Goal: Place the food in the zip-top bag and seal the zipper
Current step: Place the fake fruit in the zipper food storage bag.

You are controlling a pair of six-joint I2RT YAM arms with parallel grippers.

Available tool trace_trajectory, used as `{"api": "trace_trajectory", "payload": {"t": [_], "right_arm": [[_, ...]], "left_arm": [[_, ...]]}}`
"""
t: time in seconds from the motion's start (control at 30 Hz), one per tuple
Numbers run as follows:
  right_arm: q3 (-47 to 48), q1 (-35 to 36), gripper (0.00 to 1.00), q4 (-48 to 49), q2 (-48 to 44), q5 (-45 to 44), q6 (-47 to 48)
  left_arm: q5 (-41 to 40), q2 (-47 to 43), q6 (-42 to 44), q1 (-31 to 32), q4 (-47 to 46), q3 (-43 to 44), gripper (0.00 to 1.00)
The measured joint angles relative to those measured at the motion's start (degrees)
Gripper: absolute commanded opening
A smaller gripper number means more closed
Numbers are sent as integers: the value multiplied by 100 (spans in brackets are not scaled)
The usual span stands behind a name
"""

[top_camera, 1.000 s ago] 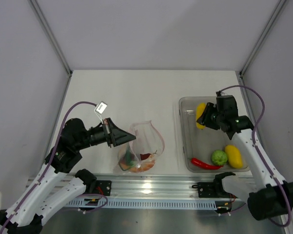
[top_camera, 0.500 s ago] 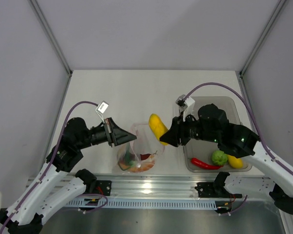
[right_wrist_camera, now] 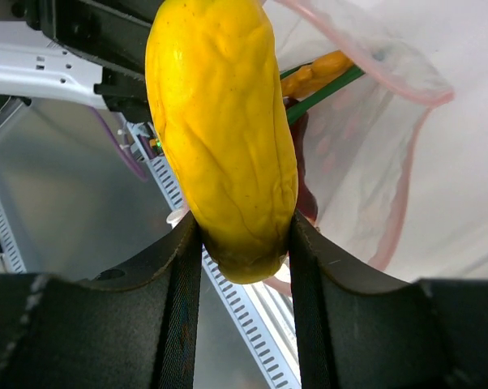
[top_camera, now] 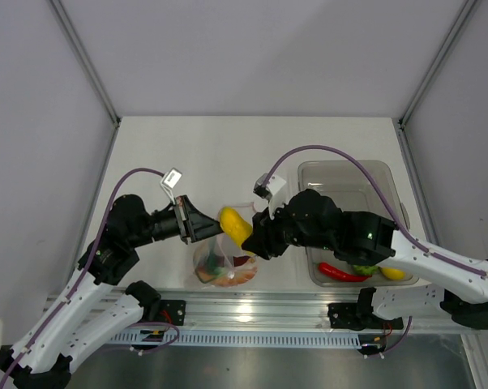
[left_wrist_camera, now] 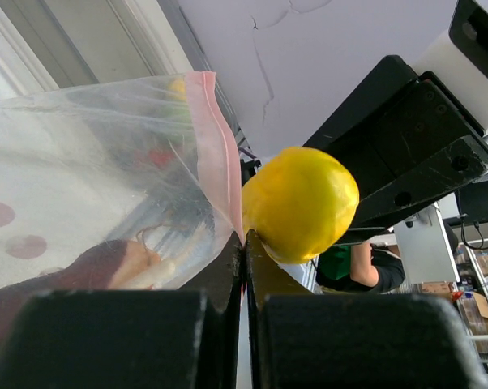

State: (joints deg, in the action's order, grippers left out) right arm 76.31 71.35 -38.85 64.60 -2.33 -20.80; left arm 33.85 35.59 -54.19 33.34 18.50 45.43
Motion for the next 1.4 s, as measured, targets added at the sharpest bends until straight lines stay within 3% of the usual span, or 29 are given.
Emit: {"api": "trace_trajectory", "payload": {"t": [0.17, 0.4, 0.9, 0.93, 0.97, 1.27, 1.4], "right_arm": [[0, 2, 42, 26, 13, -227, 55], [44, 7, 76, 94, 280, -328, 133], [428, 4, 80, -122, 409, -658, 133], [452, -7, 89, -151, 385, -730, 125], [459, -26, 99, -179, 345, -826, 66], [177, -426, 99, -483, -855, -2562, -863], [177, -1119, 99, -1012, -1163, -3123, -1598]], "left_arm": [[4, -13, -39, 0, 2, -2, 1], [28, -17, -90, 0, 15, -2, 1], [92, -39, -92, 0, 17, -2, 1], [92, -39, -92, 0, 17, -2, 1], [92, -39, -92, 0, 17, -2, 1], [94, -39, -90, 0, 15, -2, 1], [96, -39, -90, 0, 11, -2, 1]]}}
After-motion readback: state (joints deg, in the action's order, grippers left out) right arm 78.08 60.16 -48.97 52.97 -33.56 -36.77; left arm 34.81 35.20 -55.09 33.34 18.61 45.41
